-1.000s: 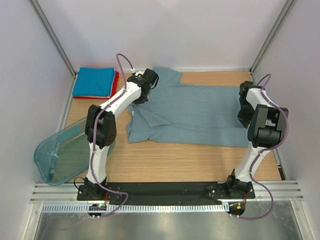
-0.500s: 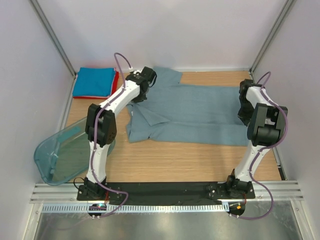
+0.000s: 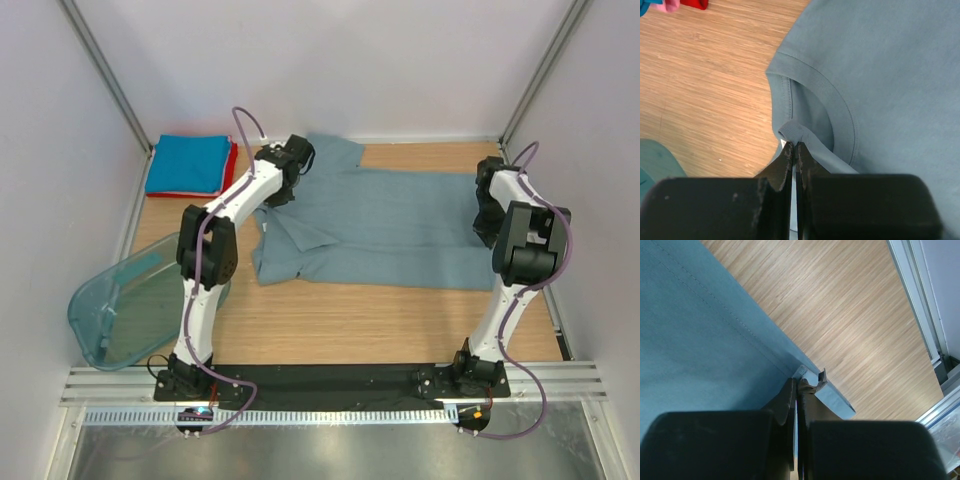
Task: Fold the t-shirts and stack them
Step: Fold the tshirt
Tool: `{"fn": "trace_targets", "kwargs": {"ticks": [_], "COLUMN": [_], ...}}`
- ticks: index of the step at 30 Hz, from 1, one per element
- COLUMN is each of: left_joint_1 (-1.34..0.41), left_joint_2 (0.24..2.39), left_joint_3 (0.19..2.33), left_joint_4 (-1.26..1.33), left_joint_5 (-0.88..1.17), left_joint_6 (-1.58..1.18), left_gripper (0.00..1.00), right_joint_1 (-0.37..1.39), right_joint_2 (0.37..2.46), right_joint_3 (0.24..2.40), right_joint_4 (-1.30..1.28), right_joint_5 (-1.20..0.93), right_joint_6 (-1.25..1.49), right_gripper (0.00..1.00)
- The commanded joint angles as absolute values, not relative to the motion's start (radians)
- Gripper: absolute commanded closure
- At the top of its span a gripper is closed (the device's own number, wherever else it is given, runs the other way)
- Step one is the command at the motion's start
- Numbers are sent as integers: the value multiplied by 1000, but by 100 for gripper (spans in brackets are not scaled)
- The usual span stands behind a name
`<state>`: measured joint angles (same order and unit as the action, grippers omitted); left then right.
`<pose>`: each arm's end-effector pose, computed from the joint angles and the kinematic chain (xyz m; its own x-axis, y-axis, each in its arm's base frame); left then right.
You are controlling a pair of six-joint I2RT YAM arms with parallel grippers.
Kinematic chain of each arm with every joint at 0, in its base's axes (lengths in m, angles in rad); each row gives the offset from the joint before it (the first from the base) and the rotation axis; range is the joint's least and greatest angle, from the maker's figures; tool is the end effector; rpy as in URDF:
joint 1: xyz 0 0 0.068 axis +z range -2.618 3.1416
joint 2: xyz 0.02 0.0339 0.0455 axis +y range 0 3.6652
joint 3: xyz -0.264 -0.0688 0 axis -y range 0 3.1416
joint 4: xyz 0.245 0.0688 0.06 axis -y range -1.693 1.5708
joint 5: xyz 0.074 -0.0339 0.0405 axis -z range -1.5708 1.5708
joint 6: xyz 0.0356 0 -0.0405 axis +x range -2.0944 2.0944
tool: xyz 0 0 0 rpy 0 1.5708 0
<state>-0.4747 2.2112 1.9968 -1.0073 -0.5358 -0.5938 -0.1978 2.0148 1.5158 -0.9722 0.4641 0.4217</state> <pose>0.4225 -0.1967 0.2334 -0.8257 -0.1166 -0.5519 -0.2706 0.9403 0.2062 0.3771 -0.0918 0.1820 -0.8004 0.5337 -0.2730 0.5995 0.7120 -0.3657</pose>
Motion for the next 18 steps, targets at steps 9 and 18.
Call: {"fn": "trace_targets", "kwargs": {"ticks": [9,18], "left_joint_1": [-459,-459], "left_joint_2": [2217,1924], "left_joint_3": [2196,1941], "left_joint_4": [-1044,-1128], "left_joint_5": [-497,-428], "left_joint_6": [-585,-604], "left_gripper": [59,46], "right_joint_1": [-176,-250], "right_joint_2": [2020,1809], "right_joint_3": [1633,1479], "right_joint_4": [-986,-1206], "right_joint_5": [414,269], "right_joint_6": [478,712], "right_gripper": [75,48]}}
